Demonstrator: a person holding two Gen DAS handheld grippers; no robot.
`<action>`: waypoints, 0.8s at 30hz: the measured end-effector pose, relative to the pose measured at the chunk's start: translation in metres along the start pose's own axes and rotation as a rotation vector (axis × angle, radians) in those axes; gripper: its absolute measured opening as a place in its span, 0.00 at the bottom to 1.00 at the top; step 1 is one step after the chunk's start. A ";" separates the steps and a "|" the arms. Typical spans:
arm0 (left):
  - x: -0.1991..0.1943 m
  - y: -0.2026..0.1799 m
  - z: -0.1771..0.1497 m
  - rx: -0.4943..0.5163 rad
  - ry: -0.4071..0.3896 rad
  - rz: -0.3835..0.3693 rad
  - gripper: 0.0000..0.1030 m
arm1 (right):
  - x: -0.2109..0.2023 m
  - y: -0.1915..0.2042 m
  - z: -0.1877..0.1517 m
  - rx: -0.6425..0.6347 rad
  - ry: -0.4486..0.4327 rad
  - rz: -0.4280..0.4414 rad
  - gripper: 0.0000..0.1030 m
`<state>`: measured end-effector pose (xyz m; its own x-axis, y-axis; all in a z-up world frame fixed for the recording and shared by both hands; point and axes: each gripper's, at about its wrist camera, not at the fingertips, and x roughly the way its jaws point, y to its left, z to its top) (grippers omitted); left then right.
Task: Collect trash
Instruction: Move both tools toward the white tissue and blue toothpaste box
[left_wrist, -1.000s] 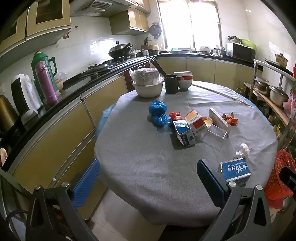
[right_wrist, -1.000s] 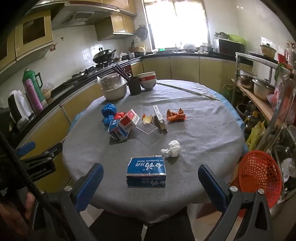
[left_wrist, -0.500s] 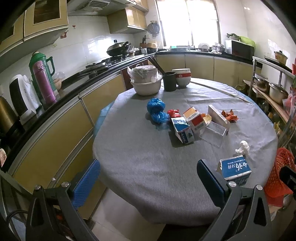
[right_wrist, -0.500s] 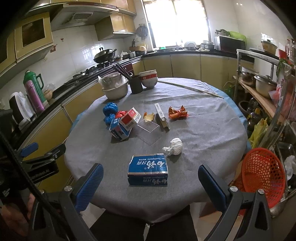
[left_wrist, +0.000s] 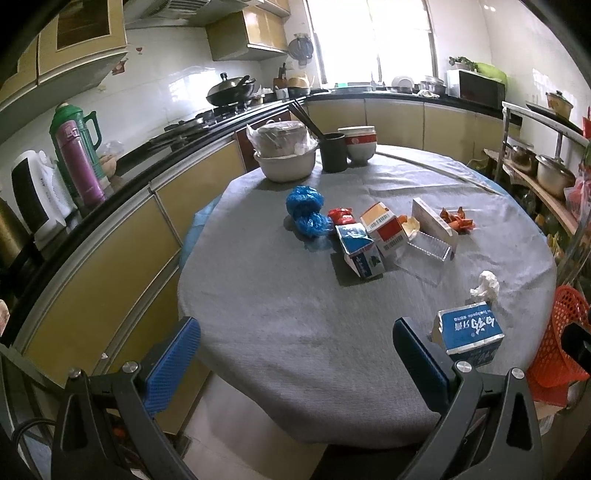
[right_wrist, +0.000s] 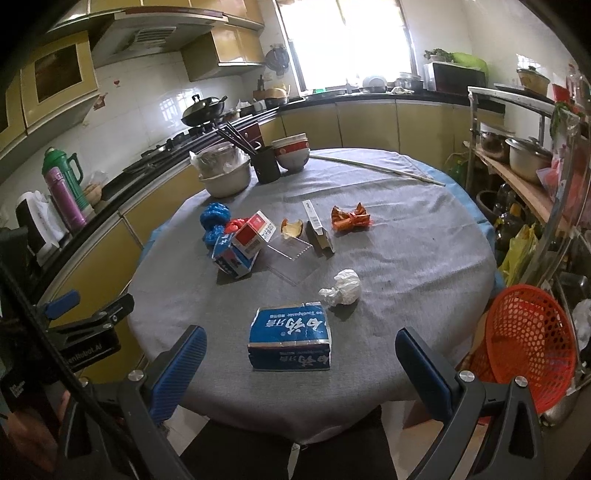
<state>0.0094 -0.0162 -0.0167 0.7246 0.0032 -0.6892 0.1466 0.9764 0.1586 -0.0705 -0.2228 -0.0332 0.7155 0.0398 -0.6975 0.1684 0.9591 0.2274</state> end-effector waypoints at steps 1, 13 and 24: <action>0.001 -0.001 0.000 0.000 0.007 -0.004 1.00 | 0.000 -0.002 0.001 0.012 0.008 0.008 1.00; 0.026 -0.023 0.008 0.046 0.037 -0.016 1.00 | 0.024 -0.027 0.008 0.058 -0.013 0.015 1.00; 0.080 -0.070 0.013 0.148 0.139 -0.351 1.00 | 0.074 -0.095 0.039 0.230 0.086 0.081 0.97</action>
<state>0.0654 -0.0876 -0.0736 0.5168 -0.2857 -0.8071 0.4718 0.8817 -0.0100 -0.0069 -0.3220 -0.0804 0.6744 0.1469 -0.7236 0.2698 0.8632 0.4267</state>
